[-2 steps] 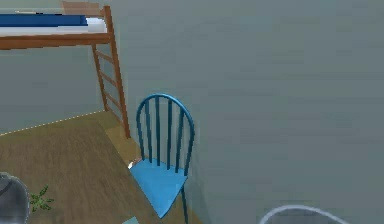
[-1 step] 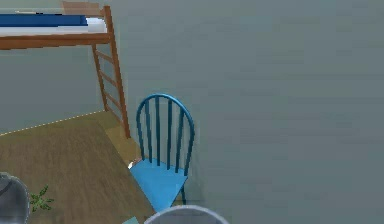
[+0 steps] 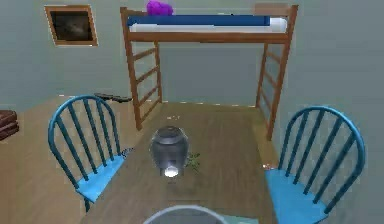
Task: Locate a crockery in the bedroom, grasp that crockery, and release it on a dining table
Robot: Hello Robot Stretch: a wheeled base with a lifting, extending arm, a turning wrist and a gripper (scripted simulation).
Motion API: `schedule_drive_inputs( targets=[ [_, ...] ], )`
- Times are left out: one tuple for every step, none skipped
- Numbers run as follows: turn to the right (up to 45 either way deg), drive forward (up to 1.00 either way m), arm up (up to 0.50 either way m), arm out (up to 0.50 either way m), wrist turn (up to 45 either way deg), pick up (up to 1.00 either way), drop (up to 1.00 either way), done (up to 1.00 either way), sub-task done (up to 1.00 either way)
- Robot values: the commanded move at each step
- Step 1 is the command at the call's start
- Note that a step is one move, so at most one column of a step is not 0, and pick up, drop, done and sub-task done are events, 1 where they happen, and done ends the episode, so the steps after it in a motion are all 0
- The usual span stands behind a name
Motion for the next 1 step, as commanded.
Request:
schedule_drive_inputs(
  targets=[
    [-45.0,0.0,0.0,0.0,0.0,0.0,0.0,0.0,0.0]
  ],
)
